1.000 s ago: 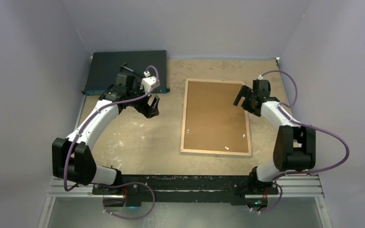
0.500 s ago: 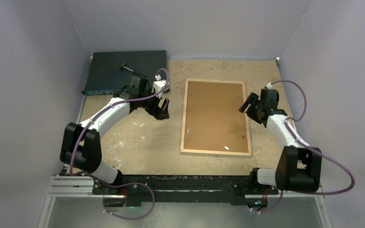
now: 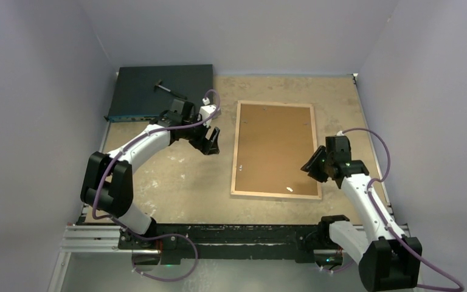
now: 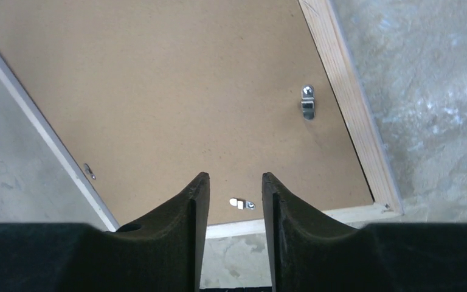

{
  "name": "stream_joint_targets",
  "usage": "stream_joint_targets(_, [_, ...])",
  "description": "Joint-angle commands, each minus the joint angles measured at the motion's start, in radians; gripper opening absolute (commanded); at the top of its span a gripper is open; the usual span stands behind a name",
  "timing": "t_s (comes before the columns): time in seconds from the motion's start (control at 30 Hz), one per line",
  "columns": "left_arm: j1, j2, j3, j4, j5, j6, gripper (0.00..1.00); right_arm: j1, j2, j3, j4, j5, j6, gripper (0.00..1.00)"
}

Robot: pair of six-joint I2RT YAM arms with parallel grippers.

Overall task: Put the photo into the frame
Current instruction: Install the photo frame at the center of the board.

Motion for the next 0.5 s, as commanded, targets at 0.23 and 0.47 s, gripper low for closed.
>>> stream_joint_targets(0.23, [0.000,0.009,0.107,-0.033,0.021,0.031,0.77,0.067,0.053,-0.050,-0.116,0.036,0.101,0.49])
stream_joint_targets(0.47, [0.024,0.019,0.143,-0.035,0.032,0.034,0.77,0.107,0.091,-0.080,-0.073,0.078,0.155,0.53])
